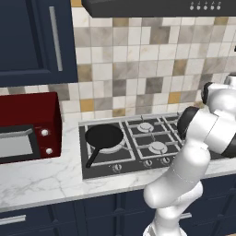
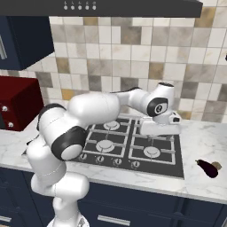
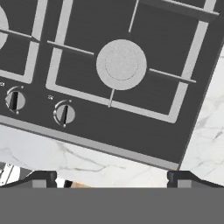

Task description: Put the garlic and eggplant in the pan. Then turn on the front left burner and set the heat to medium.

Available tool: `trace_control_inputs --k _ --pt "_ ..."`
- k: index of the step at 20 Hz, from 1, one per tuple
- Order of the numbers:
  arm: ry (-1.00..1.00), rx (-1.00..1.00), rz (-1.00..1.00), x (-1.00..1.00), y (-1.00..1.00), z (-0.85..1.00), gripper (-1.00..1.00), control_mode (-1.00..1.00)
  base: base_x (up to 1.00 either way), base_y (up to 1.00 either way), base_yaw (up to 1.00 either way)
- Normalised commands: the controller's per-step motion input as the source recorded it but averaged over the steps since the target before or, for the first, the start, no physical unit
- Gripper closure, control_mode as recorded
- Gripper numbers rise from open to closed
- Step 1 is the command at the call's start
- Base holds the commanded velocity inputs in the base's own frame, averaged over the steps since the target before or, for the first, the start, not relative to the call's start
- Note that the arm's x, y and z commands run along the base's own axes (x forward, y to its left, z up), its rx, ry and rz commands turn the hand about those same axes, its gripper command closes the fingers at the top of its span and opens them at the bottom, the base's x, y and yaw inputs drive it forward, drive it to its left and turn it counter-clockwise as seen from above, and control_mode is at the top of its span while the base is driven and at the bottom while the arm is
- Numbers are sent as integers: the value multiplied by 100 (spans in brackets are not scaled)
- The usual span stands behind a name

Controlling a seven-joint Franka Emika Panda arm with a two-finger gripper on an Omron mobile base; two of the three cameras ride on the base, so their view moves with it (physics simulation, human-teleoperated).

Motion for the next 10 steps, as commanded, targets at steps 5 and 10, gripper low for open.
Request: trace_control_inputs --k 5,10 --pt "0 -1 0 14 -25 0 -100 -100 0 0 0" --pt "0 0 0 5 -23 -5 -100 -100 0 0 0"
